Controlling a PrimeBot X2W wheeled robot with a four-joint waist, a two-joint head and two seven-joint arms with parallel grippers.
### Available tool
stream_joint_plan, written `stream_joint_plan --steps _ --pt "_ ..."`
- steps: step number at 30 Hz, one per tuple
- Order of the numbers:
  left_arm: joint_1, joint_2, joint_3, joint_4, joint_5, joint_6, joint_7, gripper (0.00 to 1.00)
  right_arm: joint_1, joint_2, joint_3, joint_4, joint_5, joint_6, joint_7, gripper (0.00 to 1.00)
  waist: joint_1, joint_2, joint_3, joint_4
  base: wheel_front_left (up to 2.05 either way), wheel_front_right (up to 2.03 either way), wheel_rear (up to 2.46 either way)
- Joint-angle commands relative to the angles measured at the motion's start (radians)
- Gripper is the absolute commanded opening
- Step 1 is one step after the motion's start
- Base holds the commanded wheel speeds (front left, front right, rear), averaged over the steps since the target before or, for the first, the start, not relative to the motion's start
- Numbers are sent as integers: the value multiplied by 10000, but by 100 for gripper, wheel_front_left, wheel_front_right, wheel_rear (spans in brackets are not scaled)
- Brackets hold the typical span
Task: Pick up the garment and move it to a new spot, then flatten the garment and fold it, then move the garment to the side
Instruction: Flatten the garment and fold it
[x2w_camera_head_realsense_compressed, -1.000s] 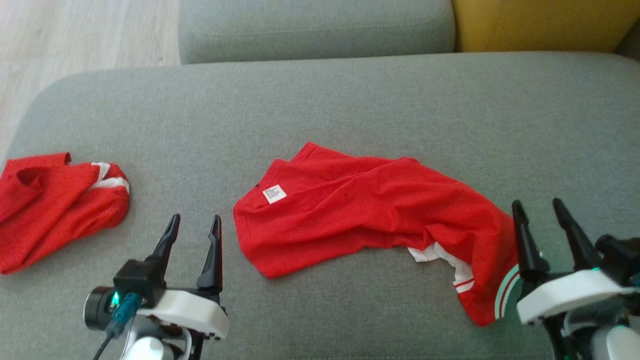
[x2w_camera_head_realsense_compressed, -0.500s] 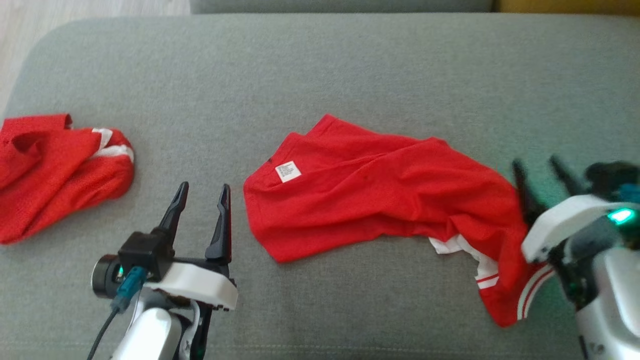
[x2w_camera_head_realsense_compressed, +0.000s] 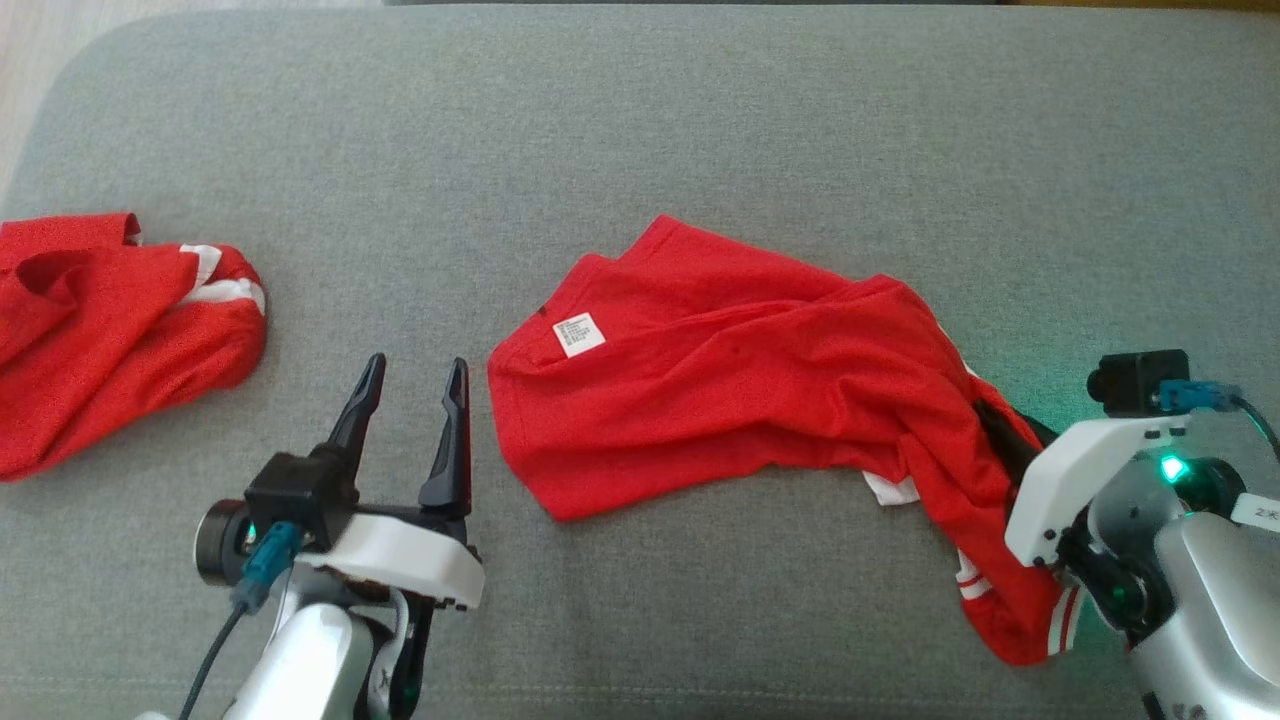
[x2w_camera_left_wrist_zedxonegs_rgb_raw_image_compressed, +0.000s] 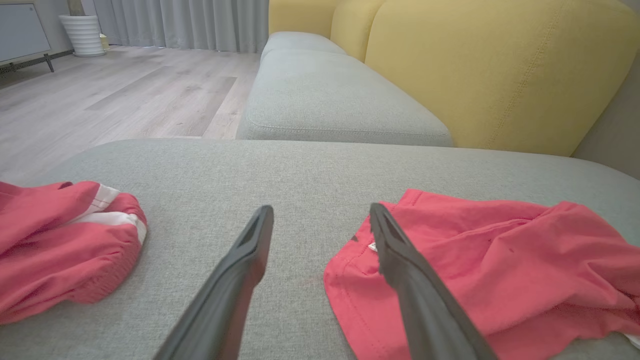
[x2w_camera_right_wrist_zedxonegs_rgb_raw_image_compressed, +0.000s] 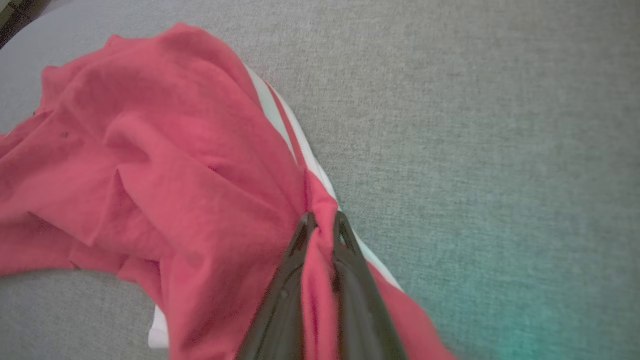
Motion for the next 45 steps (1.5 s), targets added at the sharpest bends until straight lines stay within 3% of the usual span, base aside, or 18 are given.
stream_joint_plan --steps 1,12,17,26,33,34,35,45 --pt "-453 71 420 -265 88 -48 -119 100 160 -206 183 -303 80 75 -64 0 0 0 -15 -6 0 0 0" --pt "-423 -63 539 -217 157 -135 -133 100 -834 -364 -1157 -1066 -823 75 -2096 0 0 0 -144 -58 0 0 0" --pt "-355 -103 655 -251 211 -158 -134 100 -1597 -465 -1138 -1334 -1370 75 -2704 0 0 0 -199 -164 0 0 0" --pt "-197 -164 740 -267 274 -217 -134 100 158 -326 -185 -1603 -1789 75 -1641 0 0 0 -272 -283 0 0 0" --pt "-177 -109 845 -300 339 -248 -135 100 1976 607 -361 -1756 -1958 75 -1017 0 0 0 -210 -555 0 0 0" --pt "-179 -93 855 -301 349 -250 -135 100 2069 744 -418 -1793 -1956 75 -1046 21 0 0 -205 -592 0 0 0" --pt "-181 -78 863 -301 357 -254 -135 100 2121 849 -490 -1864 -2001 75 -1168 100 0 0 -205 -620 0 0 0" --pt "-33 55 934 -252 349 -204 -135 100 2318 1605 -1533 -3215 -2196 75 -3185 100 0 0 -509 -672 0 0 0"
